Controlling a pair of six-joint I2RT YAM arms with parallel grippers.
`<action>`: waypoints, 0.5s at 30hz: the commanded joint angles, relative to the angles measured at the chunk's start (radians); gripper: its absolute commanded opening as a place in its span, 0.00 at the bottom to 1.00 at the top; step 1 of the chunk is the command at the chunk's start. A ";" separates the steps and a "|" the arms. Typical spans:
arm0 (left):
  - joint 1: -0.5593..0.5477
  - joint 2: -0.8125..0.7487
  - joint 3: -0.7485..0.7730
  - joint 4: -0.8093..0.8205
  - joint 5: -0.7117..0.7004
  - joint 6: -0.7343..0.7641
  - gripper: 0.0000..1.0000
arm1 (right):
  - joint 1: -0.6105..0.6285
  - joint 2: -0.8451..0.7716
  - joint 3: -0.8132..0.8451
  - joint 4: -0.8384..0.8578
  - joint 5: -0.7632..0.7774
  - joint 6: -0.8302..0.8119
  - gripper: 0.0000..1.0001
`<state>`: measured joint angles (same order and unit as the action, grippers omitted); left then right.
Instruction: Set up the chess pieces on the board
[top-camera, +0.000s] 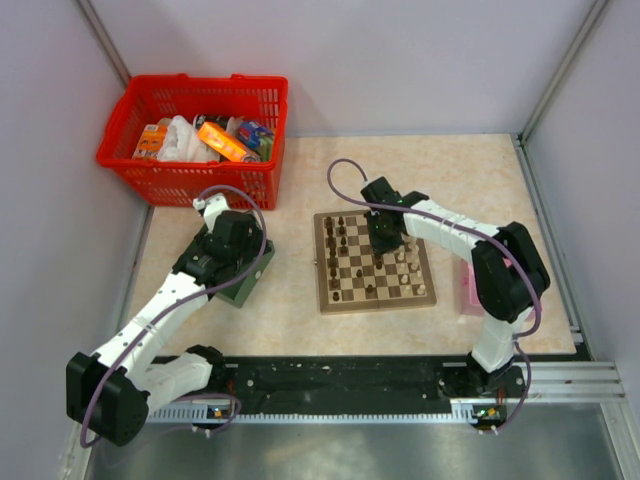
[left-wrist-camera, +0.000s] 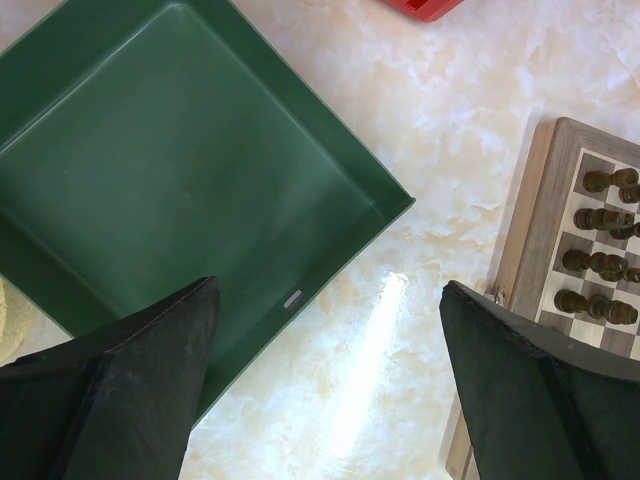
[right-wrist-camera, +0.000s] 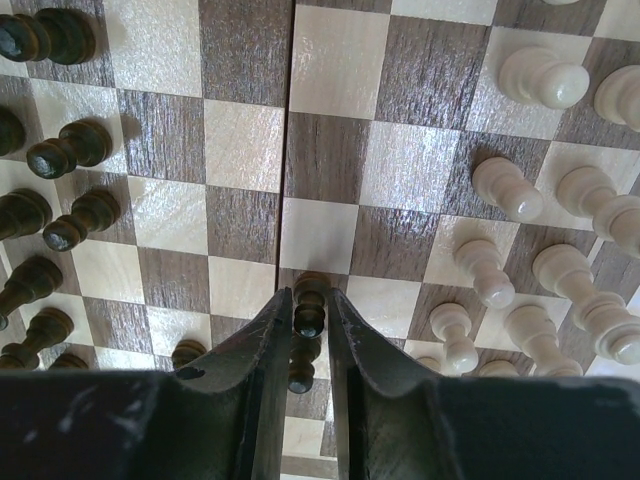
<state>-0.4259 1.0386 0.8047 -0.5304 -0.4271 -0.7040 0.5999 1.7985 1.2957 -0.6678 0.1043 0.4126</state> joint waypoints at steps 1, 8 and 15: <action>0.004 -0.003 0.010 0.032 -0.001 0.005 0.96 | 0.000 0.004 0.017 0.020 -0.008 -0.001 0.18; 0.004 -0.002 0.007 0.033 -0.001 0.000 0.96 | 0.020 -0.008 0.045 0.020 -0.031 -0.011 0.15; 0.006 -0.008 0.007 0.035 -0.004 0.000 0.96 | 0.106 0.028 0.112 0.020 -0.029 -0.005 0.15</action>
<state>-0.4259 1.0386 0.8047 -0.5301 -0.4267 -0.7044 0.6460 1.8046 1.3323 -0.6689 0.0818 0.4118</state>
